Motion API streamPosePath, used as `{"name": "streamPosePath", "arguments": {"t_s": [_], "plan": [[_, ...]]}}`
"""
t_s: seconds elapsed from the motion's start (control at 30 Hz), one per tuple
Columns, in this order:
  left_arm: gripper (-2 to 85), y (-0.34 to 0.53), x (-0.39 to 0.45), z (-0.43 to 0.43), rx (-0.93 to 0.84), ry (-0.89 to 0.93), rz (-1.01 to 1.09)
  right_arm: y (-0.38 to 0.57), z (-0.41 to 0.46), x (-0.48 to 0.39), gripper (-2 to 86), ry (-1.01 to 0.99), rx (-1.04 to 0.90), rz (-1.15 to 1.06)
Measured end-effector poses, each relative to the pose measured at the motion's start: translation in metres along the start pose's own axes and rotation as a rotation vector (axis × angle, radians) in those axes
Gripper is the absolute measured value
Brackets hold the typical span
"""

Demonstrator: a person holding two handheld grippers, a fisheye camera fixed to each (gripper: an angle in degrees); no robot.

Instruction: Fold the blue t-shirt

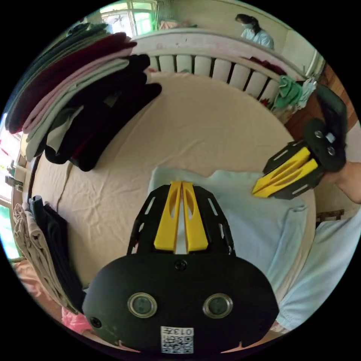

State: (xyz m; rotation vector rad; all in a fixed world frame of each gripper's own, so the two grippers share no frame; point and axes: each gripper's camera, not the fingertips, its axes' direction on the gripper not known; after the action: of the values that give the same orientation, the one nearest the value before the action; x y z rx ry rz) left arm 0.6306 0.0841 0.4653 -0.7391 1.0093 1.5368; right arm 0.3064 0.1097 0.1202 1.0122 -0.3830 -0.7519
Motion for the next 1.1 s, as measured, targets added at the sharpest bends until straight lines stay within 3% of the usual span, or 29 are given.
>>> {"name": "streamPosePath", "arguments": {"t_s": [0.13, 0.2, 0.47, 0.57, 0.83, 1.0, 1.1], "plan": [[-0.3, 0.002, -0.028, -0.012, 0.008, -0.062, -0.111, 0.012, -0.008, 0.008, 0.0, 0.118, 0.057, 0.075], [-0.3, 0.008, -0.029, -0.023, 0.109, 0.0, -0.086, 0.028, -0.018, 0.011, 0.0, 0.042, 0.131, 0.075], [-0.3, 0.01, 0.022, -0.012, 0.09, 0.27, 0.217, 0.026, 0.021, -0.027, 0.1, -0.086, 0.115, -0.064], [-0.4, 0.014, 0.029, 0.0, 0.031, 0.211, 0.248, 0.027, 0.051, -0.034, 0.1, 0.013, -0.002, -0.064], [-0.3, 0.02, 0.036, -0.029, 0.128, 0.028, 0.154, 0.079, 0.044, -0.003, 0.0, 0.068, 0.085, 0.146], [-0.3, 0.057, 0.077, -0.046, 0.147, 0.161, 0.231, 0.1, 0.063, -0.023, 0.1, -0.017, 0.104, 0.059], [-0.3, 0.08, 0.114, -0.027, 0.07, 0.16, 0.273, 0.105, 0.098, -0.033, 0.1, 0.09, -0.02, 0.033]]}}
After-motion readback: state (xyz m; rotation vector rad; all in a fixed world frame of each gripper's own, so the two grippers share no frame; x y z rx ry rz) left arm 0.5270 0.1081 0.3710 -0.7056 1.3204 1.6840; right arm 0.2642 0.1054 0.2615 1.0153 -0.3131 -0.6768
